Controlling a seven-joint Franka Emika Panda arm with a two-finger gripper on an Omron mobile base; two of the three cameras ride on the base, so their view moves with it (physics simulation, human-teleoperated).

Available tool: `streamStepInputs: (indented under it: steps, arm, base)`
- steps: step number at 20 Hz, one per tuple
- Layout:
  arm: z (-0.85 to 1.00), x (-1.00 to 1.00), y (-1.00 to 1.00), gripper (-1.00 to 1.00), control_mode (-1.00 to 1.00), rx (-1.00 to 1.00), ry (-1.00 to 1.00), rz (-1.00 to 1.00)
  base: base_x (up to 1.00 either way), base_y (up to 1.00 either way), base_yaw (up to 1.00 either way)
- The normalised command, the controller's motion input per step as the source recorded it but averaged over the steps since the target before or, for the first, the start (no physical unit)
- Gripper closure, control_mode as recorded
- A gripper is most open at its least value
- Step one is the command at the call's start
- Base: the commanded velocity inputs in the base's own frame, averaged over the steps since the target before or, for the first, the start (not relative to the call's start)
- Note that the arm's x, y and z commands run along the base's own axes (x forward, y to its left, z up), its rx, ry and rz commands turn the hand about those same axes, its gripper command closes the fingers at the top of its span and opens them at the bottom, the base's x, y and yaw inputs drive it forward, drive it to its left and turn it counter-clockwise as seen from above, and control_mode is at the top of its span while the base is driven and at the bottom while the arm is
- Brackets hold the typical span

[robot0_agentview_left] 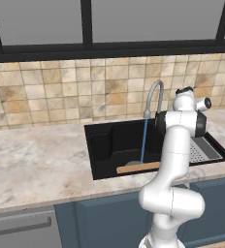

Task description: Turn on the sink faucet with hot water and rinse the cutting board for ten seconds, then turn off the faucet. Push the cutting board to reach the water if necessary.

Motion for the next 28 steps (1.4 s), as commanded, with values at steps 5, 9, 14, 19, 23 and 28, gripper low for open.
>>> streamStepInputs:
  steps: [5,9,14,19,23,28]
  arm:
    - [0.0,0.01,0.0,1.0,-1.0,0.0,0.0,0.0]
    - [0.0,0.09,0.0,1.0,-1.0,0.0,0.0,0.0]
    - [0.0,0.07,0.0,1.0,-1.0,0.0,0.0,0.0]
    - [-0.01,0.05,0.0,1.0,-1.0,0.0,0.0,0.0]
    - [-0.05,0.03,0.0,1.0,-1.0,0.0,0.0,0.0]
    - [-0.05,0.0,0.01,1.0,-1.0,0.0,0.0,0.0]
  base:
    - [0.0,0.0,0.0]
    - [0.0,0.0,0.0]
    - [0.0,0.0,0.0]
    - [0.0,0.0,0.0]
    - [0.0,0.0,0.0]
    - [0.0,0.0,0.0]
